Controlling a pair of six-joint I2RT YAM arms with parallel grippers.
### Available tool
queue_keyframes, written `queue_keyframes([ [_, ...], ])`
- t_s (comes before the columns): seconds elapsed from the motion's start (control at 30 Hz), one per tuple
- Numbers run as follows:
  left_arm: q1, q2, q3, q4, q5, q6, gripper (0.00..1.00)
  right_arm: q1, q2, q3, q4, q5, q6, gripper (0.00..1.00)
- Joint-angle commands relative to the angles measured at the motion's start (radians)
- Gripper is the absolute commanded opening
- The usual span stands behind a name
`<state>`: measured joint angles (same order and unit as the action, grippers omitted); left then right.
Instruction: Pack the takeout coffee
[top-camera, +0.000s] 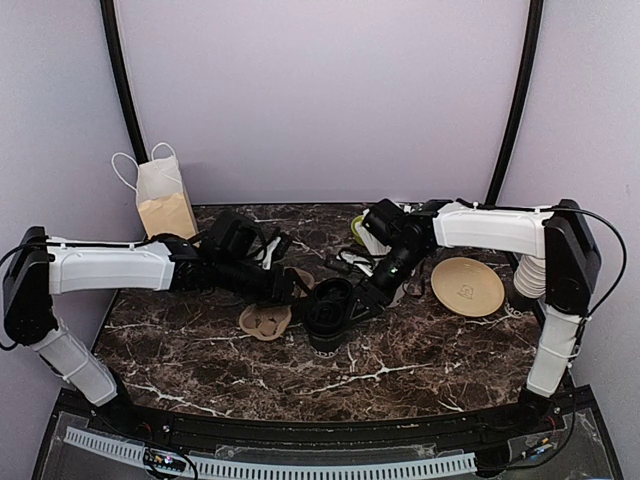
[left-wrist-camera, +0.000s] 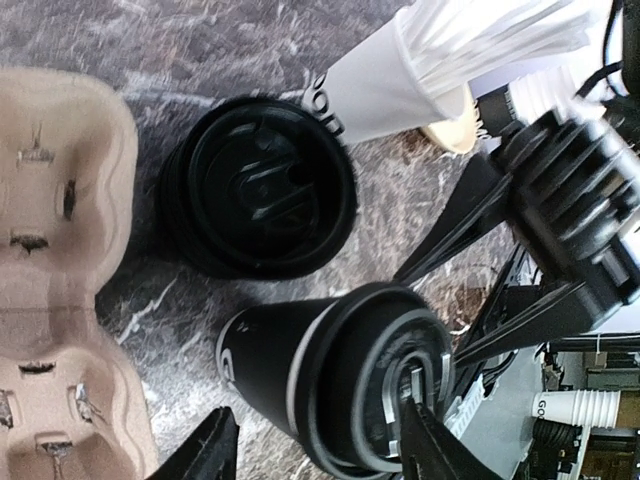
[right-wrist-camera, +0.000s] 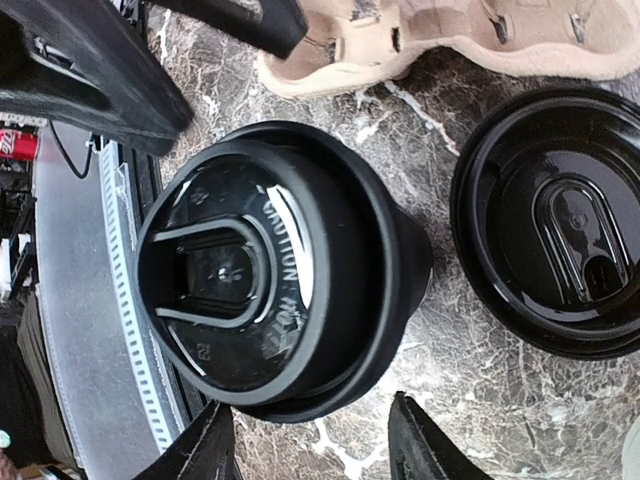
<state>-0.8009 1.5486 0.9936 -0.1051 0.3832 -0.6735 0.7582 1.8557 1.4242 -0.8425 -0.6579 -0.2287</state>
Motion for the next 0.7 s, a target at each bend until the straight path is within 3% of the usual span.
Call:
queue_keyframes([
  [0.0, -0.003, -0.060, 0.052, -0.004, -0.019, 0.047, 0.60, 0.009, -0.046, 0.010, -0.001, -0.021, -0.039, 0.54],
  [0.13, -0.010, -0.087, 0.083, -0.025, -0.039, 0.109, 0.63, 0.009, -0.064, 0.029, -0.033, -0.047, -0.064, 0.57],
  [0.3, -0.049, -0.150, 0.101, -0.074, -0.195, 0.359, 0.72, 0.009, -0.125, 0.017, -0.054, -0.026, -0.102, 0.61],
  [0.37, -0.074, -0.181, 0.095, -0.081, -0.273, 0.479, 0.81, 0.009, -0.161, 0.010, -0.075, -0.030, -0.134, 0.61],
  [0.43, -0.082, -0.205, 0.085, -0.079, -0.337, 0.555, 0.97, 0.009, -0.201, 0.002, -0.113, -0.057, -0.200, 0.62],
  [0.47, -0.082, -0.218, 0.079, -0.063, -0.349, 0.576, 0.98, 0.009, -0.226, -0.006, -0.129, -0.069, -0.231, 0.63],
  [0.53, -0.084, -0.225, 0.074, -0.046, -0.351, 0.640, 0.99, 0.008, -0.280, -0.024, -0.160, -0.084, -0.298, 0.63],
  [0.67, -0.093, -0.189, 0.120, -0.116, -0.208, 0.796, 0.99, -0.010, -0.402, -0.087, -0.184, -0.056, -0.371, 0.65],
])
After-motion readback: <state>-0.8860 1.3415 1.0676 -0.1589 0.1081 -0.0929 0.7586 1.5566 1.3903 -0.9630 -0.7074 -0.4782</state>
